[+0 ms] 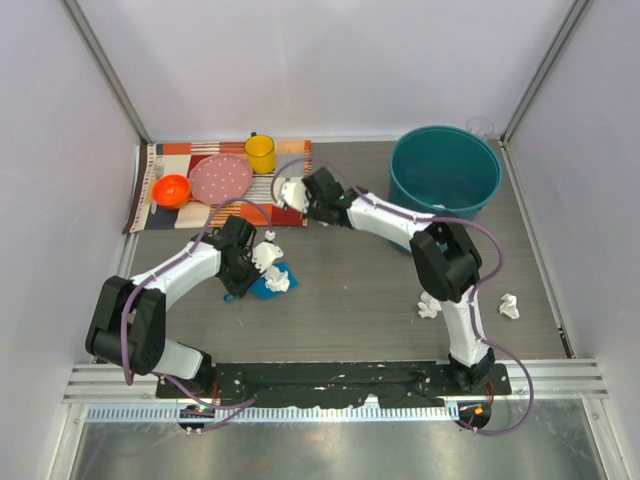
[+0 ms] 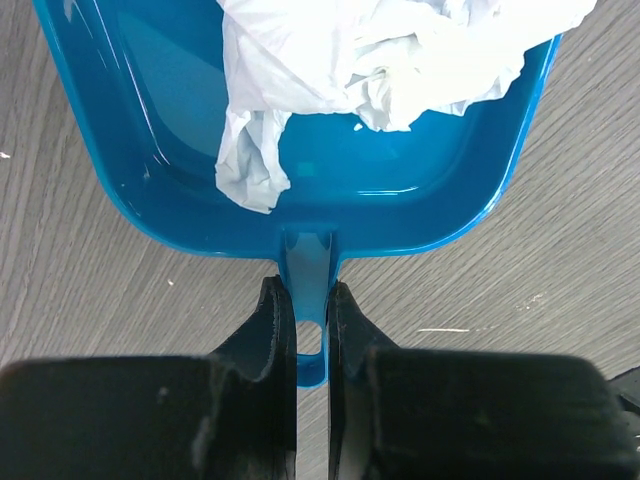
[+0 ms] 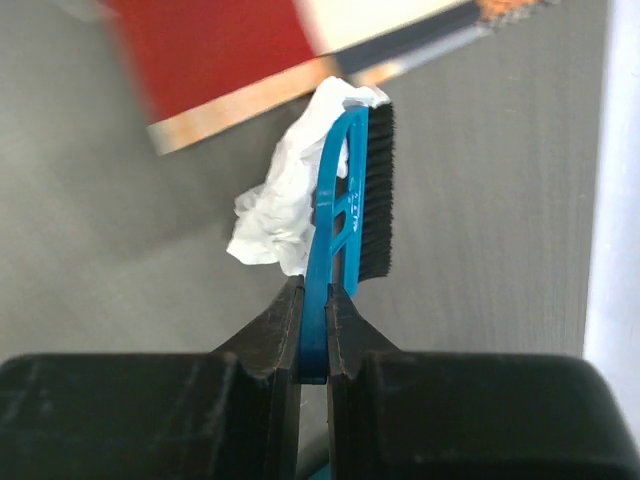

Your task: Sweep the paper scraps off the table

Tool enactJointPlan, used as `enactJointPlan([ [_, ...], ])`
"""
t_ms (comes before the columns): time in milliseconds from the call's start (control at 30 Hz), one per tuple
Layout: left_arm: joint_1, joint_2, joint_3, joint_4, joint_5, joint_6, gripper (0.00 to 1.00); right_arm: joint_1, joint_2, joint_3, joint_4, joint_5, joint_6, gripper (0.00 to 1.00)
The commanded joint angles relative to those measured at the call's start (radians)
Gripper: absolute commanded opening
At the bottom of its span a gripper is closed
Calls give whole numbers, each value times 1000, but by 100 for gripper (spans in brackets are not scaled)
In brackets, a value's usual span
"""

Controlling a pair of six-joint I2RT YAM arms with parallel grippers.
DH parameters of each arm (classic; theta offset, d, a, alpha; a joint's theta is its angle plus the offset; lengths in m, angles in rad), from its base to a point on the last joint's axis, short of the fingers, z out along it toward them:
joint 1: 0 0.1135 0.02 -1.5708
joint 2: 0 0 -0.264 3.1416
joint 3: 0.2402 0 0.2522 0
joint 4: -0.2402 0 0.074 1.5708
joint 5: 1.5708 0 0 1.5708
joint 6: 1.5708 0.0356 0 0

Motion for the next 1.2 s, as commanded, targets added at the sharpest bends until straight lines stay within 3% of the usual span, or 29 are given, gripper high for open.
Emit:
enactJointPlan([
  [0,6,-2,42,6,0,10,0,130,-140,-265,-18,76,-45,1],
  [300,6,6,45,4,15,22,0,345,-478,-552,-15,168,73,1],
  [467,8,27,51,10,20,22,0,384,-611,-572,11,163,165,1],
  [700,6,17,43,-5,62,33,0,345,-593,-395,-67,295,476,1],
  [933,3,1,38,-56,55,97,0,333,-563,-327,-339,522,941,1],
  [1033,-2,18,51,-68,55,110,0,333,-548,-369,-385,457,1039,1],
  [1167,-9,40,62,-68,67,116,0,333,-546,-446,-267,335,1135,1],
])
